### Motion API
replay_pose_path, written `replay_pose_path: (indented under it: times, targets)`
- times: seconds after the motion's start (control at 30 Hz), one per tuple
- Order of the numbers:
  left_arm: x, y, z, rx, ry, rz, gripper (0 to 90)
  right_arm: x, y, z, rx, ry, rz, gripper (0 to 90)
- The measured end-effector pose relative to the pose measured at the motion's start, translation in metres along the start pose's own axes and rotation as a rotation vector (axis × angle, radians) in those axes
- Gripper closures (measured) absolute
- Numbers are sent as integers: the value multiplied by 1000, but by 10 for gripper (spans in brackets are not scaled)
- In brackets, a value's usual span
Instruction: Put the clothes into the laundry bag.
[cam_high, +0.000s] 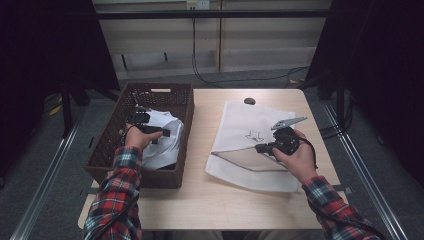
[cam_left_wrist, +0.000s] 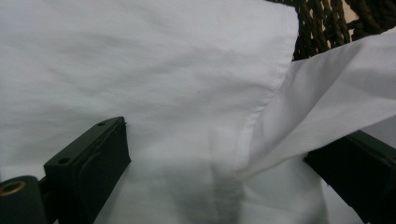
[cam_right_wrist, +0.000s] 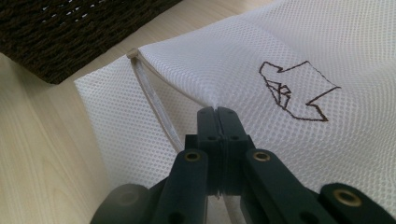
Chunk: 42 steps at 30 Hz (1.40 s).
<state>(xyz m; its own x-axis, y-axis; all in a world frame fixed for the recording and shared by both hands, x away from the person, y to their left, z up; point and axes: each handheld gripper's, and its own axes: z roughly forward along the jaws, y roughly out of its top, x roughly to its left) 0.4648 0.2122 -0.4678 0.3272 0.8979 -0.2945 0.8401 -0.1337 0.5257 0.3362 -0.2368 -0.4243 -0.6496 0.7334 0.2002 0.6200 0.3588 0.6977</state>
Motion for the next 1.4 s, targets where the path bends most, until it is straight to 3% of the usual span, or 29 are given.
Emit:
replay_pose_path:
  times: [0.23, 0.37, 0.53, 0.6, 0.7, 0.73, 0.83, 0.93, 1.03, 1.17, 1.3, 1.4]
  targets:
    - [-1, -3, 9, 13, 0, -11, 49, -1, -3, -1, 4, -9, -2, 898]
    - [-1, -7, 12, 45, 1, -5, 74, -1, -3, 0, 3, -8, 3, 898]
    - [-7, -8, 12, 78, 49, 55, 172, -1, -3, 1, 4, -6, 3, 898]
    - [-7, -8, 10, 98, 79, 94, 293, -1, -3, 1, 2, -12, 5, 898]
    - [-9, -8, 9, 108, 97, 100, 398, -1, -3, 2, 4, -8, 6, 898]
    - [-9, -7, 7, 117, 107, 120, 445, -1, -3, 2, 5, -11, 9, 898]
    - [-9, -7, 5, 117, 93, 99, 642, -2, -4, 4, 4, -10, 8, 898]
    - [-10, -6, 2, 131, 86, 93, 760, -2, -4, 5, 2, -4, 22, 898]
    - [-13, -5, 0, 122, 73, 104, 822, -3, -4, 5, -1, -5, 23, 898]
    - [-12, -3, -10, 65, 44, 79, 834, -3, -5, 6, -1, -4, 25, 898]
    - [-12, 4, -29, 22, 19, 54, 837, -4, -5, 6, -5, -11, 33, 899]
    - [-12, 12, -48, -9, 5, 58, 838, -5, -4, 7, -4, -9, 36, 899]
